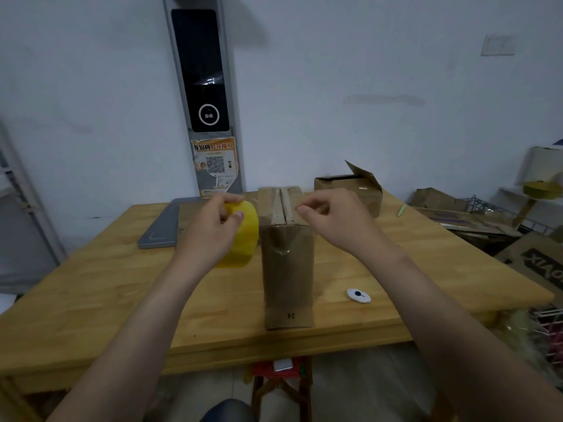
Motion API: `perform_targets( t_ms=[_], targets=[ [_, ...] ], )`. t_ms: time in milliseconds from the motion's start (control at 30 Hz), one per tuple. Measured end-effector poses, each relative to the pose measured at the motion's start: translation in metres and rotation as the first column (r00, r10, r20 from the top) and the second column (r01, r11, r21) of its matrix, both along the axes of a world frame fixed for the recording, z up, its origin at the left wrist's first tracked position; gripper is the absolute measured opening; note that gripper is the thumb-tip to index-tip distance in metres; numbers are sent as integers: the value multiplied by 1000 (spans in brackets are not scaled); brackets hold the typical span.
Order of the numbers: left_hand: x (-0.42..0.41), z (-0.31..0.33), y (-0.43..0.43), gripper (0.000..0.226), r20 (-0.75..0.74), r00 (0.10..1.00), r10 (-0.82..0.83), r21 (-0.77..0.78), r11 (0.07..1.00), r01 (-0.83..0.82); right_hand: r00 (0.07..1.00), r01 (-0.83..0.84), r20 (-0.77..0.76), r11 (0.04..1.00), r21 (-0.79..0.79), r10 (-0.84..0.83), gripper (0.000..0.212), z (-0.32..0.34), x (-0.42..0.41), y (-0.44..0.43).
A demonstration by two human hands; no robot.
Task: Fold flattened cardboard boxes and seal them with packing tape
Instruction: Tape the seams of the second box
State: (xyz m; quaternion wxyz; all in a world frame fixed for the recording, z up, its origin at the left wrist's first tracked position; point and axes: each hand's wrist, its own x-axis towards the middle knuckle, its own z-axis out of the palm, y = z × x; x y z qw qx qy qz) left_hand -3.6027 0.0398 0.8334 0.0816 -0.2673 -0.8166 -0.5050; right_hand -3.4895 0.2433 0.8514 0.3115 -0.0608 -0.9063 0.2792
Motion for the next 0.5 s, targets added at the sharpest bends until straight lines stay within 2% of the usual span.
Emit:
perform_targets(
  t_ms=[100,167,233,367,433,500],
  targets=[
    [16,4,-12,18,115,991,-75,128,990,60,962,-200,181,979,-49,206,21,4,9,-36],
    [26,3,-18,21,99,990,-97,161,984,80,929,-244,269,967,-75,256,34,-6,11,-52],
    [40,0,-22,24,73,994,-80,223,973,61,919,-263,255,949,-173,301,45,-18,13,-63],
    [62,-15,-25,24,151,983,-104,304,951,54,903,-300,128,816,-493,410,22,-36,27,-78],
    [65,-22,-27,17,143,983,-113,290,955,67,920,-270,105,803,-531,379,23,-41,30,-80],
    [68,-26,-28,13,93,992,-87,243,968,62,934,-244,99,813,-529,345,33,-41,35,-80]
  ],
)
